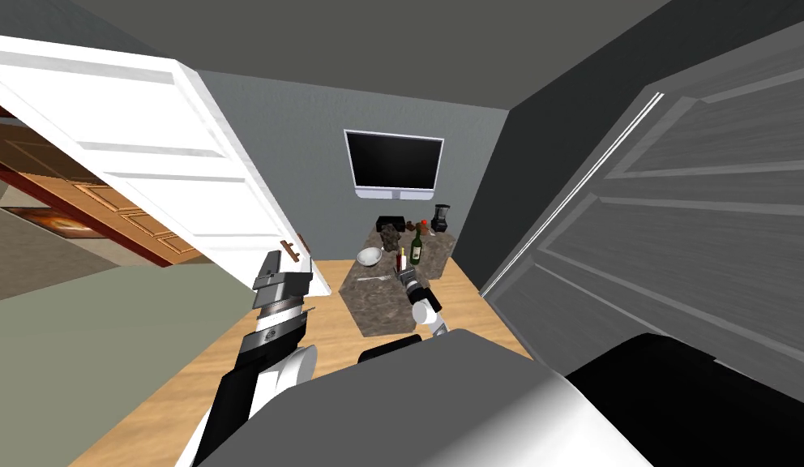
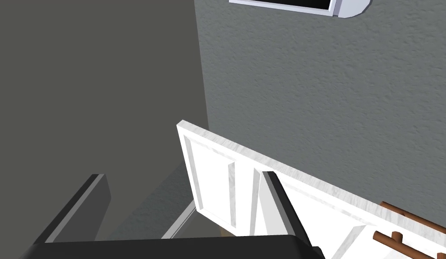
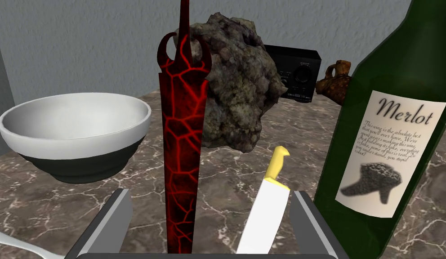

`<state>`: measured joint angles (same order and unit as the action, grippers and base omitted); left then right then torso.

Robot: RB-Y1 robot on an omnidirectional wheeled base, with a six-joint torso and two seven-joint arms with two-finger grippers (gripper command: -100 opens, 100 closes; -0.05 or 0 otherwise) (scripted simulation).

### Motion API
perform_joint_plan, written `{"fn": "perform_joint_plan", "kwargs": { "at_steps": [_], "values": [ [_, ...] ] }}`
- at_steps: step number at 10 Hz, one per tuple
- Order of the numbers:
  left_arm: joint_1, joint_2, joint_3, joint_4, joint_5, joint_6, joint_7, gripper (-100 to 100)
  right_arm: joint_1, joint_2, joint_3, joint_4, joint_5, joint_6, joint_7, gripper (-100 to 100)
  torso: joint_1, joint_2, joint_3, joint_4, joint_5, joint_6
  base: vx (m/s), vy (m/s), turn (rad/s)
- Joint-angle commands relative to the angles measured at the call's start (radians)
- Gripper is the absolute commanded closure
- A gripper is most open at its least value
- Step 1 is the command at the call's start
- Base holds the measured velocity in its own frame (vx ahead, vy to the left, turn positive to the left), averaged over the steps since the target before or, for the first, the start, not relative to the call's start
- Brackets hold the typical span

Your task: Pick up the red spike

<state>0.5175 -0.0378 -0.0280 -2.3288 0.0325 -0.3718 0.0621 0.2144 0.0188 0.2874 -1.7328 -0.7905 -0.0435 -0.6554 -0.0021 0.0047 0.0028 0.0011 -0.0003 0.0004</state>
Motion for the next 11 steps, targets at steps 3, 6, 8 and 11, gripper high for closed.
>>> {"fn": "perform_joint_plan", "kwargs": {
  "at_steps": [3,6,8,11],
  "values": [
    [0.0,0.0,0.0,0.0,0.0,0.0,0.0,0,-0.098,0.0,-0.044,0.105,-0.024,-0.028,0.001,-100,0.001,-0.004,-0.002,-0.001,0.0,0.0,-0.044,-0.008,0.032],
    [0.0,0.0,0.0,0.0,0.0,0.0,0.0,0,-0.163,0.0,-0.044,0.177,-0.024,-0.028,0.001,-100,0.0,-0.002,-0.001,0.0,0.0,0.0,-0.051,-0.013,0.017],
    [0.0,0.0,0.0,0.0,0.0,0.0,0.0,0,-0.234,0.004,-0.081,0.244,-0.043,-0.049,0.004,-100,0.0,-0.002,-0.001,-0.001,0.0,0.0,-0.082,-0.024,0.092],
    [0.0,0.0,0.0,0.0,0.0,0.0,0.0,0,-0.324,0.009,-0.119,0.336,-0.062,-0.07,0.007,-100,0.0,0.0,0.0,0.0,0.0,0.0,-0.079,-0.021,0.051]
  ]
}}
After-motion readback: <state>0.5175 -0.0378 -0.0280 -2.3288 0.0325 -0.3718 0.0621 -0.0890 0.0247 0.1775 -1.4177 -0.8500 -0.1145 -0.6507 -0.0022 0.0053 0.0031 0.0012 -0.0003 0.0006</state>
